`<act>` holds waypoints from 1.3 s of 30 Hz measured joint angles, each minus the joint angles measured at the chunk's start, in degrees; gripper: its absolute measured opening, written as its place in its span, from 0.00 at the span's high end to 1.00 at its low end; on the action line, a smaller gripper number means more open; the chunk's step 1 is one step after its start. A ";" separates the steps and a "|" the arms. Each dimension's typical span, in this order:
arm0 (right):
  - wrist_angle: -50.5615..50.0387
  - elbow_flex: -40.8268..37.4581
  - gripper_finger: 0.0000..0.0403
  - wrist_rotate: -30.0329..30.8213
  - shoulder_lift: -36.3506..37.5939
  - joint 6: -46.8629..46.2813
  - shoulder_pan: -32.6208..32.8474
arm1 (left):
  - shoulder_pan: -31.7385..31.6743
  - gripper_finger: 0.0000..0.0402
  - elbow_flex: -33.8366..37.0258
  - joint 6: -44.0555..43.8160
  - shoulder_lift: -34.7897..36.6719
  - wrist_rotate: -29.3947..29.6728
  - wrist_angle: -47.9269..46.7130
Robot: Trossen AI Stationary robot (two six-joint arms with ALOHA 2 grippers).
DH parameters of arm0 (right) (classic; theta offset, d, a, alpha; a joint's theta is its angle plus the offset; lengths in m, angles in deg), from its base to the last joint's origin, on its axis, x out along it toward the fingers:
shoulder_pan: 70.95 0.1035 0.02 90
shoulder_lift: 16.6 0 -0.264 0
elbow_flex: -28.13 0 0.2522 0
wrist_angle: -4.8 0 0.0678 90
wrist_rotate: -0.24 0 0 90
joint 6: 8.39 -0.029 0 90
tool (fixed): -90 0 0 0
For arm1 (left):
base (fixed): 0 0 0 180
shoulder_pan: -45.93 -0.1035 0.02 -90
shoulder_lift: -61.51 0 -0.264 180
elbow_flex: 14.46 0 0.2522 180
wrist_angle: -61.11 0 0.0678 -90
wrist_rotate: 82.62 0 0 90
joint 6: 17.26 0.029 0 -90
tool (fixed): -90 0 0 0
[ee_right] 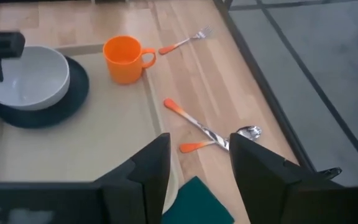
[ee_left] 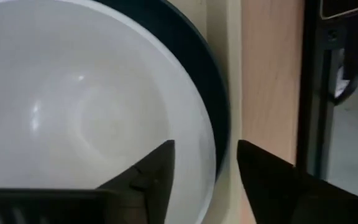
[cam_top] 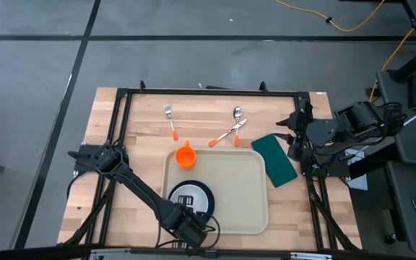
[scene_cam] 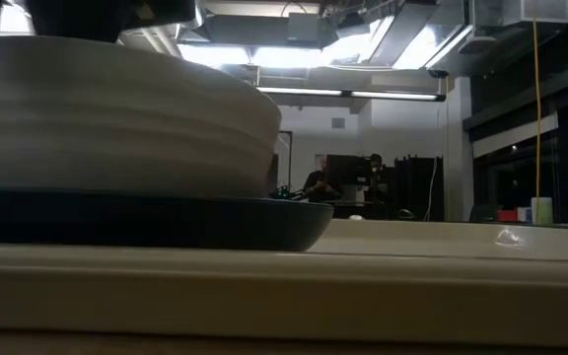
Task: Set up tray
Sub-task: Put the green table napkin on the light brown serving tray to the right of the blue plate
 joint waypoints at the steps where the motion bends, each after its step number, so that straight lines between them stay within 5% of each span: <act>1: -0.33 0.00 0.58 -0.64 0.00 0.00 -0.31 | -0.04 0.55 -0.02 -0.06 0.42 0.02 -0.01; 13: -7.47 0.00 0.58 -2.43 -0.02 0.25 -5.04 | -2.19 0.52 -0.09 -7.08 11.72 2.74 -4.93; 20: -7.33 0.00 0.58 -2.40 -0.02 3.28 -7.59 | -2.44 0.53 -0.11 -9.77 26.26 16.51 -4.36; 25: -5.30 0.00 0.58 -2.40 -0.02 4.49 -9.96 | -2.06 0.53 -0.13 -1.90 39.03 24.70 0.29; 31: -3.47 0.00 0.58 -2.40 -0.64 6.11 -14.10 | -2.07 0.54 0.65 16.76 52.48 25.45 11.03; 39: -3.21 0.00 0.58 -2.41 -5.05 11.48 -23.18 | -2.33 0.55 21.41 20.94 69.96 24.63 17.45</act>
